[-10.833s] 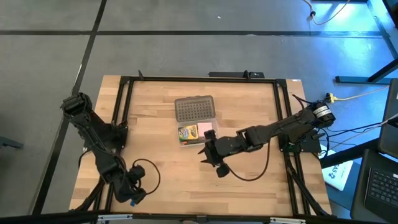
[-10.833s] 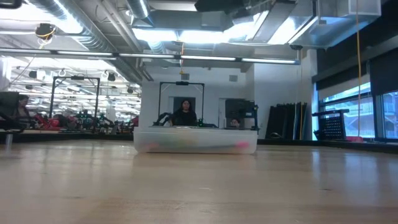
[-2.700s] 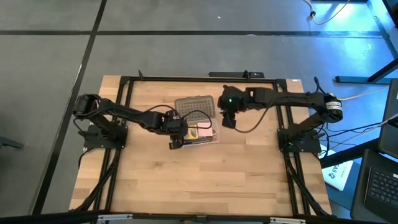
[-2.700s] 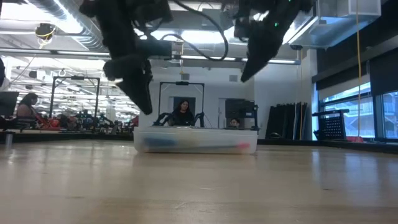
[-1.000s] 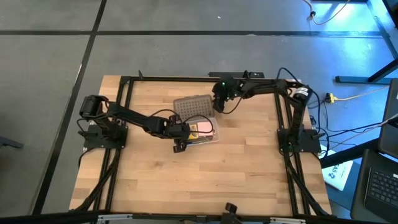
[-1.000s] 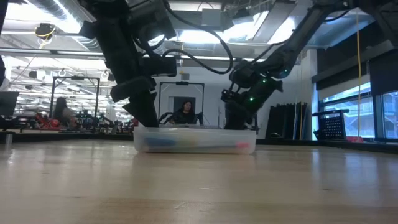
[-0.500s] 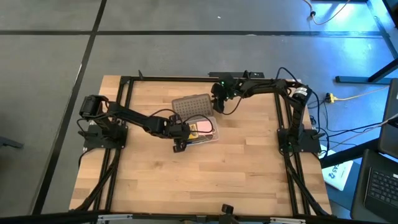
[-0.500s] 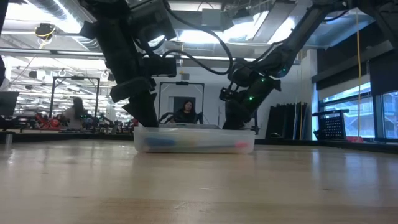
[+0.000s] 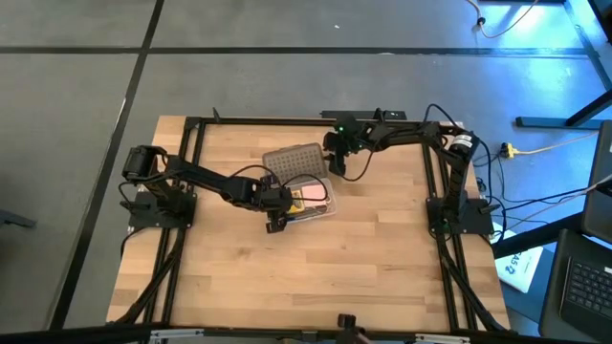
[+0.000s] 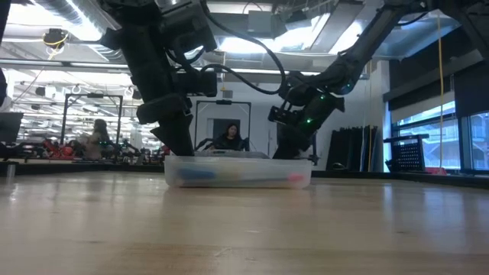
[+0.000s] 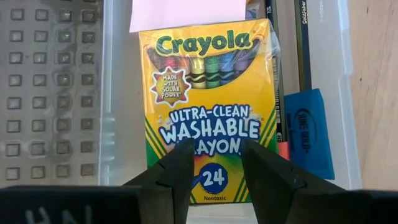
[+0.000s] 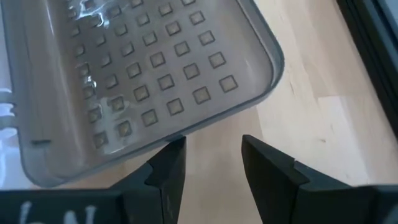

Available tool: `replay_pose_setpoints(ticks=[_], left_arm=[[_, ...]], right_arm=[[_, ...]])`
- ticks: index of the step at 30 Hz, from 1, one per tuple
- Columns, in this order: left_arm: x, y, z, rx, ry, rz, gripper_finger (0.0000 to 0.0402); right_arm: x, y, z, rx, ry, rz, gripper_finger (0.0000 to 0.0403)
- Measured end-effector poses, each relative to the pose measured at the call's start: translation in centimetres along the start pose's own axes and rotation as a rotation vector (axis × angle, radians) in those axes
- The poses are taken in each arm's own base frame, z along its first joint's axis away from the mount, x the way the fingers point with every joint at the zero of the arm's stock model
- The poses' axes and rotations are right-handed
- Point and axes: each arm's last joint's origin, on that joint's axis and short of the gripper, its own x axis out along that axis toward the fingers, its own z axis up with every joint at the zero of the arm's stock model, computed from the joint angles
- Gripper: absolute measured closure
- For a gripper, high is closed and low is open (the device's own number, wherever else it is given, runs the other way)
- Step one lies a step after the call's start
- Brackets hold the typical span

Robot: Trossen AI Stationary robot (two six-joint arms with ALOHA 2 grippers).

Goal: Pack school essentials
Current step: Close the black supply box

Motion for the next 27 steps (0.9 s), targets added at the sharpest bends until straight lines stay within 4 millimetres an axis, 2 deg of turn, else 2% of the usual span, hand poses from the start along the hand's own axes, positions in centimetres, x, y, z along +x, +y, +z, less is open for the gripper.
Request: replay_pose_setpoints(ticks=[8, 14, 27], left_arm=[[0.0, 0.0, 0.0, 0.001, 0.001, -0.004, 0.0274], [0.0, 0.0, 0.0, 0.001, 0.002, -0.006, 0.0274], [0.0, -0.1, -0.1, 0.003, 0.006, -0.015, 0.0274]], right_arm=[[1.5, 0.0, -1.0, -0.049, 0.028, 0.015, 0.0244], [2.1, 0.0, -1.0, -0.071, -0.027, 0.058, 0.0244], [2.1, 0.3, -0.7, -0.145, -0.063, 0.097, 0.0244]])
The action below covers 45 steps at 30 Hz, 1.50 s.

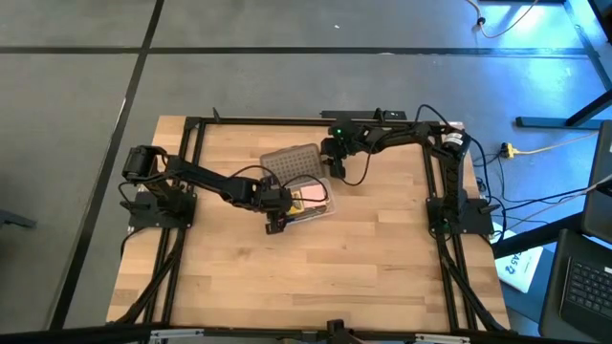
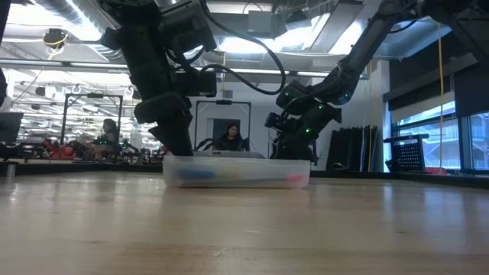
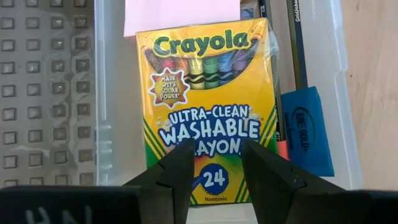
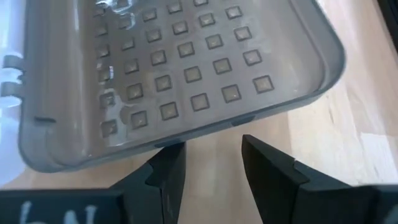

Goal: Pack school essentials
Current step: Close the black supply box

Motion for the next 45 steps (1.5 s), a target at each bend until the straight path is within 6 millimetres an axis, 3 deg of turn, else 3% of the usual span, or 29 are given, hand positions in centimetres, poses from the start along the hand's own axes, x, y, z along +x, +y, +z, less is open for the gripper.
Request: replay_pose_setpoints(ticks=[24, 45], left_arm=[[-0.6, -2.3, -0.5, 0.064, 0.005, -0.077, 0.0274], [-3.6, -2.9, 2.0, 0.095, 0.079, -0.035, 0.0274]], right_arm=[[0.1, 2.7, 2.6, -0.190, -0.073, 0.036, 0.0244], [0.3, 3.4, 3.6, -0.274, -0.128, 0.030, 0.0244]])
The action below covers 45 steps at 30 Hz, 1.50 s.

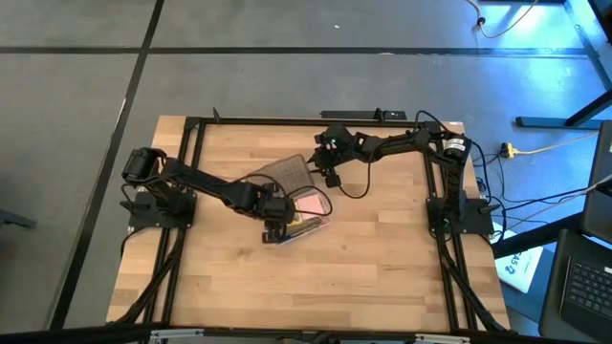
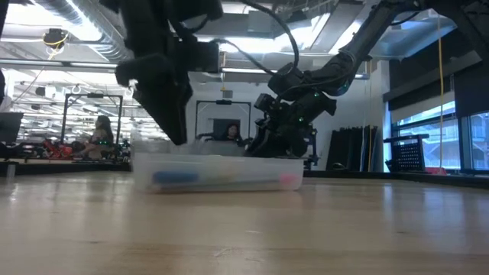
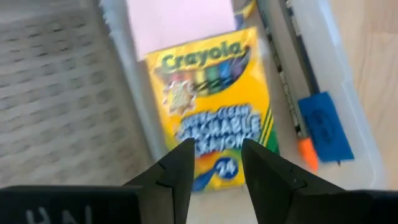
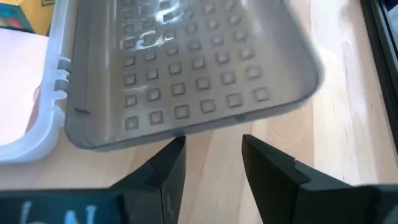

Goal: Pack school essentials
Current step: Close the black supply box

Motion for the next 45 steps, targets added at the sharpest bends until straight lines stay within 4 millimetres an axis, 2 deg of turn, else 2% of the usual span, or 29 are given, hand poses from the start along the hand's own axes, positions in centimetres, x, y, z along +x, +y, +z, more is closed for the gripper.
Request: replay_pose_setpoints(ticks=[6, 12, 15, 22, 26, 30, 36, 45], left_arm=[[-2.9, -0.3, -0.1, -0.096, 0.146, 0.108, 0.0274], [-3.9, 0.3, -3.0, -0.243, 0.389, 0.259, 0.0274], [-3.1, 0.7, -4.6, -0.285, 0.430, 0.325, 0.0274], [0.4, 1.7, -7.0, -0.329, 0.412, 0.330, 0.0274], [1.5, 2.4, -7.8, -0.323, 0.384, 0.377, 0.0274], [2.0, 2.8, -7.7, -0.280, 0.330, 0.401, 0.0274], [3.4, 3.3, -7.3, -0.244, 0.238, 0.344, 0.0274], [3.5, 3.6, -7.3, -0.222, 0.218, 0.375, 0.0274]], right_arm=[[0.0, 0.0, 0.0, 0.000, 0.000, -0.001, 0.0244], [0.0, 0.0, 0.0, 0.000, 0.001, -0.003, 0.0244], [0.0, 0.0, 0.0, 0.004, 0.004, -0.005, 0.0244], [-0.1, -0.3, -0.4, 0.012, 0.074, -0.074, 0.0244], [-0.2, -0.5, -0.7, 0.023, 0.092, -0.078, 0.0244], [-0.3, -0.5, -0.9, 0.031, 0.104, -0.072, 0.0244], [-0.3, -0.3, -1.2, 0.051, 0.132, -0.049, 0.0244], [-0.3, -0.1, -1.2, 0.103, 0.080, 0.023, 0.0244]])
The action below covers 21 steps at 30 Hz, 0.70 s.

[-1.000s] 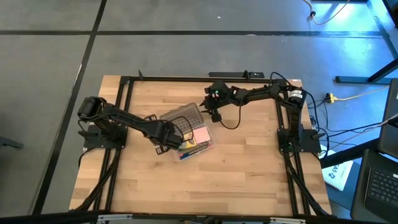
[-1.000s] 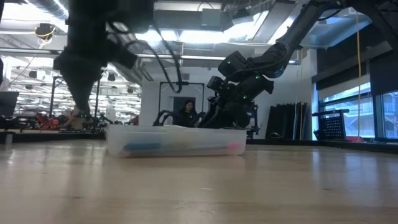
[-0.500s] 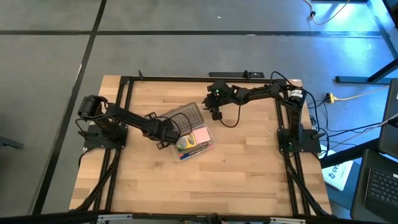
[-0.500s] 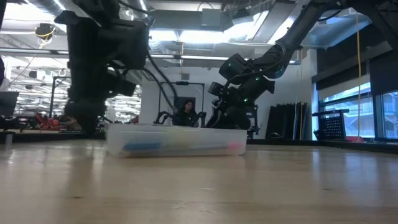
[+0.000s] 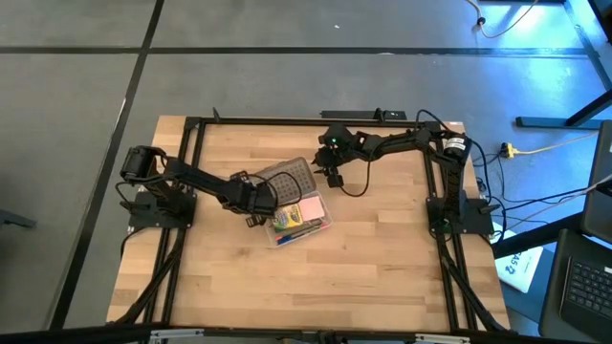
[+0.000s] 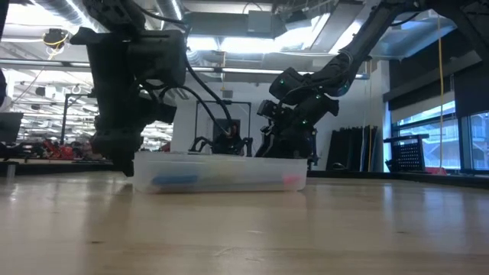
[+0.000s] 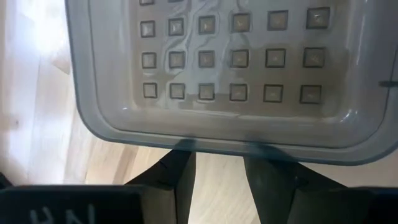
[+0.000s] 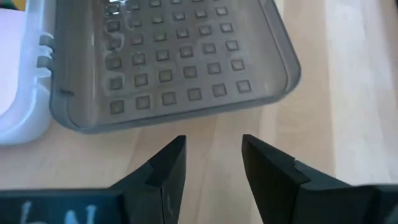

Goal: Pack school essentials
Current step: Close the black supply box

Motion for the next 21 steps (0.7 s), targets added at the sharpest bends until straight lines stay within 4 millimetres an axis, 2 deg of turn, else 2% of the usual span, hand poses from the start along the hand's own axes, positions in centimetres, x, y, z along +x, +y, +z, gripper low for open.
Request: replay_pose_setpoints(ticks=[21], left_arm=[[-0.4, -1.1, 0.8, 0.067, -0.127, -0.030, 0.0274]], right_arm=[[-0.4, -0.6, -1.2, 0.198, 0.051, 0.007, 0.0244]])
